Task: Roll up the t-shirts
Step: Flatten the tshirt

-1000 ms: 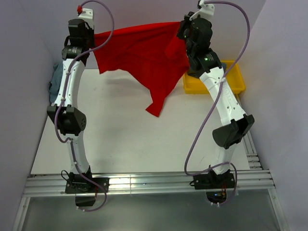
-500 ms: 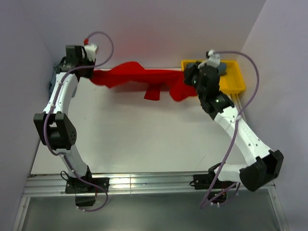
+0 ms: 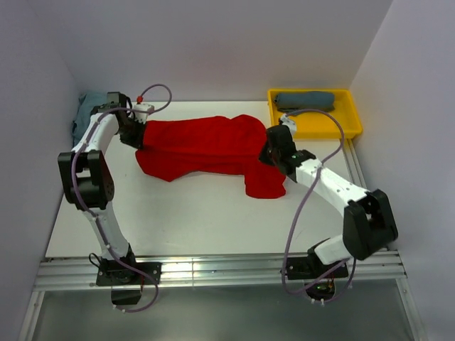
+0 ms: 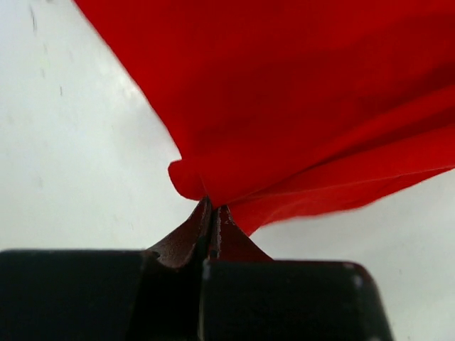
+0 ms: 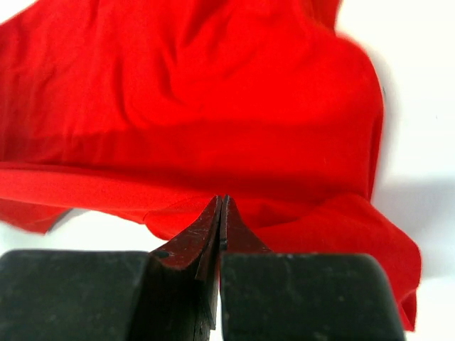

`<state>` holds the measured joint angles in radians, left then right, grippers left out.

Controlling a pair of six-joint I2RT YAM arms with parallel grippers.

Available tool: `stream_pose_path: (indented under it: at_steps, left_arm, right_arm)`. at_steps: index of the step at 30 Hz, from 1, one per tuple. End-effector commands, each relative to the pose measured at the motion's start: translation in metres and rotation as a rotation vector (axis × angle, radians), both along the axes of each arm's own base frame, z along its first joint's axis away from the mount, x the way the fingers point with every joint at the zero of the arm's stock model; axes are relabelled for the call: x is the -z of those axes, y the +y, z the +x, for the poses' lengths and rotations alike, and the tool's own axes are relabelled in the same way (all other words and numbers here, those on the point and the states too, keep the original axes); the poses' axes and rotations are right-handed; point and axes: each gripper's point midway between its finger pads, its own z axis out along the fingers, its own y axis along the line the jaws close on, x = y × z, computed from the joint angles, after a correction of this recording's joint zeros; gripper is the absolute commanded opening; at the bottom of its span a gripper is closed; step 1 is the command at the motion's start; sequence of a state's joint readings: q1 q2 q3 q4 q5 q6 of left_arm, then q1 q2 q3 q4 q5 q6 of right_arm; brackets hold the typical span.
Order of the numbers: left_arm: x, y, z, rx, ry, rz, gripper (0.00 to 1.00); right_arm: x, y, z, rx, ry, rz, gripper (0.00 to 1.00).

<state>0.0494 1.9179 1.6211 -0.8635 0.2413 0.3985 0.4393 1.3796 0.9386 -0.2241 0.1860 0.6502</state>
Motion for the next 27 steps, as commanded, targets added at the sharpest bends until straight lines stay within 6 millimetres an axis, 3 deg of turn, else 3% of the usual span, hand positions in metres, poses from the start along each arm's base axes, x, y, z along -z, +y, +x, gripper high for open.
stream_pose_path:
  at_steps: [1, 3, 4, 6, 7, 8, 13, 14, 18, 23, 27]
  left_arm:
    - [0.015, -0.004, 0.018, 0.02, 0.048, -0.068, 0.03]
    - [0.024, -0.008, 0.03, 0.012, 0.057, -0.094, 0.06]
    - [0.026, -0.008, 0.034, 0.004, 0.058, -0.097, 0.08]
    - [0.03, -0.011, 0.045, -0.004, 0.048, -0.113, 0.17]
    - [0.031, -0.011, 0.049, -0.015, 0.039, -0.117, 0.22]
    - [0.03, -0.012, 0.053, -0.018, 0.027, -0.122, 0.33]
    - [0.004, -0.015, 0.059, -0.025, -0.098, -0.137, 0.62]
    - [-0.002, -0.014, 0.057, -0.025, -0.116, -0.136, 0.7]
    - [-0.023, -0.012, 0.021, -0.041, -0.144, -0.131, 0.75]
    - [-0.001, -0.019, -0.036, -0.06, -0.032, -0.163, 0.75]
    - [0.024, -0.026, -0.045, -0.099, 0.01, -0.199, 0.74]
  right_arm:
    - [-0.01, -0.003, 0.034, 0.047, -0.029, -0.07, 0.0]
    - [-0.012, 0.0, 0.049, 0.049, -0.023, -0.088, 0.0]
    - [0.001, 0.002, 0.055, 0.051, 0.005, -0.105, 0.0]
    - [0.001, 0.004, 0.07, 0.059, 0.005, -0.102, 0.0]
    - [0.014, 0.005, 0.074, 0.06, 0.034, -0.11, 0.0]
    - [0.01, 0.007, 0.082, 0.062, 0.024, -0.105, 0.0]
    - [0.028, 0.006, 0.093, 0.092, 0.054, -0.121, 0.0]
    - [0.031, 0.004, 0.096, 0.102, 0.055, -0.119, 0.0]
    - [0.038, -0.007, 0.098, 0.122, 0.064, -0.102, 0.0]
    - [0.039, -0.006, 0.098, 0.119, 0.065, -0.084, 0.0]
    - [0.04, -0.004, 0.096, 0.114, 0.069, -0.077, 0.0]
